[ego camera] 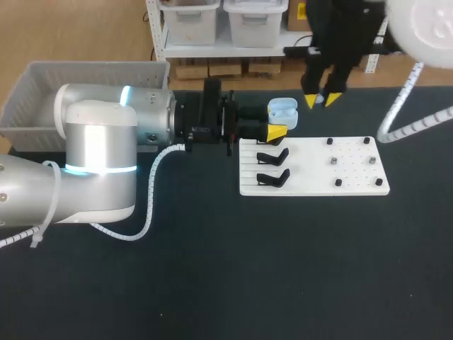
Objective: Pick up each earbud case from the left stands, insert the matching earbuds, close the lid, and place the case in the box.
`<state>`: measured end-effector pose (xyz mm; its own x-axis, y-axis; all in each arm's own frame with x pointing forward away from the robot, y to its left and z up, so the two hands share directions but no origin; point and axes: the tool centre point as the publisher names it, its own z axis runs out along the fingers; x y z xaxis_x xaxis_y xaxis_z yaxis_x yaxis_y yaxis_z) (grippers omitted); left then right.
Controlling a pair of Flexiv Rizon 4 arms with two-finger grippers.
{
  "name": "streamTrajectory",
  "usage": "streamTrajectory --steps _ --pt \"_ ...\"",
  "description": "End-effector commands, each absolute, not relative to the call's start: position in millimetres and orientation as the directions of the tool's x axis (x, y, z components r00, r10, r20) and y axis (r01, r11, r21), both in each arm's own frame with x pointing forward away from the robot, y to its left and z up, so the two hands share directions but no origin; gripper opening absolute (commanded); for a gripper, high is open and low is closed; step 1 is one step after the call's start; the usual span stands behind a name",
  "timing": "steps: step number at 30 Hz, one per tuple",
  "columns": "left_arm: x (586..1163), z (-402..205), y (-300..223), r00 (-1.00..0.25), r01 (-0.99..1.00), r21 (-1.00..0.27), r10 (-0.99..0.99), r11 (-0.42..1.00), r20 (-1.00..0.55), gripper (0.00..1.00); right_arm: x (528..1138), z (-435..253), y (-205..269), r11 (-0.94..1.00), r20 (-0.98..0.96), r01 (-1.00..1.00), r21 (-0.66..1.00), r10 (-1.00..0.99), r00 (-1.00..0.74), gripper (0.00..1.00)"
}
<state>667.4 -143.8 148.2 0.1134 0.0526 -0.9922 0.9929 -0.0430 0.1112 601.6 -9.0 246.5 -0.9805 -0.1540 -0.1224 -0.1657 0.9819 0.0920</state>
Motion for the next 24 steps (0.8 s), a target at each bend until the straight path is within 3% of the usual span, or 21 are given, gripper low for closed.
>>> streamTrajectory --steps 1,24 --pt "665 147 -143 0.117 0.993 0.116 0.049 -0.035 -0.992 0.00 611 243 6 0.976 -0.086 -0.206 0.077 -0.199 -0.976 0.00" --pt "665 147 -143 0.117 0.993 0.116 0.049 -0.035 -0.992 0.00 629 223 31 0.950 0.005 -0.312 0.014 -0.312 -0.950 0.00"
